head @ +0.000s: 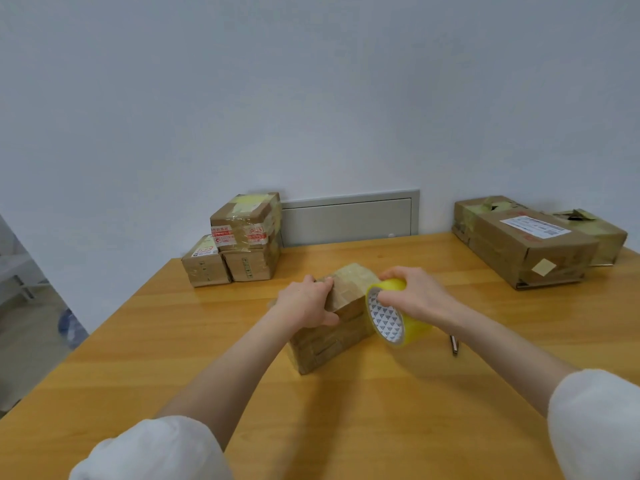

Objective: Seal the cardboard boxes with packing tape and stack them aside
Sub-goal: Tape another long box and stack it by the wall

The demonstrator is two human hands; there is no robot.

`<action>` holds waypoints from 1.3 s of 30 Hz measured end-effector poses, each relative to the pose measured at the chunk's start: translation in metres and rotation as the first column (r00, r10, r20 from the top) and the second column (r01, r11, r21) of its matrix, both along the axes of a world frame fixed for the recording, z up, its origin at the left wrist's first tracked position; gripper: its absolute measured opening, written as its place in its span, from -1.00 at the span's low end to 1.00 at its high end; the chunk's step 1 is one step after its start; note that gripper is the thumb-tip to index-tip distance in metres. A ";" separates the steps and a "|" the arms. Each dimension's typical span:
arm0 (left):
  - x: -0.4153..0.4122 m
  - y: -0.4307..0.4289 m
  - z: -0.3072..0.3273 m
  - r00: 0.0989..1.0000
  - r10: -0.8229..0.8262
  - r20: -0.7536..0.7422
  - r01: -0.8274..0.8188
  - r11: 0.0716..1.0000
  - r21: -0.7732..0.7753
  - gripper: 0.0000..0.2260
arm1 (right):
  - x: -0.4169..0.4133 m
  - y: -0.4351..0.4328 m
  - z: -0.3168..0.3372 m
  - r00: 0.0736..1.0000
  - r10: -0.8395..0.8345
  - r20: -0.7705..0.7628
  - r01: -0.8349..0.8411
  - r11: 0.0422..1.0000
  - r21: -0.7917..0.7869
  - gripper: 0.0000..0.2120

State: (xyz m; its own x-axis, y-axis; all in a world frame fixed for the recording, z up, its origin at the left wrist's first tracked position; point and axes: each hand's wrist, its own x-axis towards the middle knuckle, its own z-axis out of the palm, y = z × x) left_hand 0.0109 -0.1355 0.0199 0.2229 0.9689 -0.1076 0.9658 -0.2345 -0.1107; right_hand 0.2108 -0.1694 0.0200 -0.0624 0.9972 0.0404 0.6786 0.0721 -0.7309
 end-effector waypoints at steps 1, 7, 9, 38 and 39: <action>0.000 0.000 0.000 1.000 -0.003 0.002 0.003 1.000 -0.001 -0.26 | 0.000 -0.002 -0.002 1.000 -0.002 0.000 0.002 1.000 -0.003 -0.55; -0.003 0.002 -0.001 1.000 -0.014 0.010 0.014 1.000 0.004 -0.24 | 0.005 -0.014 -0.013 0.998 0.017 0.054 -0.013 0.997 -0.070 -0.54; -0.004 0.002 -0.002 0.999 -0.018 0.027 0.018 1.000 -0.001 -0.22 | 0.001 -0.015 -0.017 0.997 -0.017 0.079 0.020 0.999 -0.034 -0.52; 0.034 0.018 -0.007 0.967 -0.212 0.143 0.230 0.966 -0.122 -0.34 | -0.009 0.004 -0.042 0.937 -0.171 0.306 0.179 0.984 0.002 -0.58; 0.031 0.017 -0.001 0.958 -0.205 0.201 0.234 0.963 -0.134 -0.30 | -0.009 0.005 -0.043 0.934 -0.175 0.311 0.183 0.983 0.004 -0.58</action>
State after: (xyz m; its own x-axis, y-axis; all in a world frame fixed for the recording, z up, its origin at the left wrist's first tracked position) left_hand 0.0415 -0.1180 0.0187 0.4585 0.8682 -0.1898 0.8885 -0.4433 0.1183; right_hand 0.2015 -0.1648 -0.0225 0.1113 0.9935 0.0234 0.8710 -0.0862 -0.4837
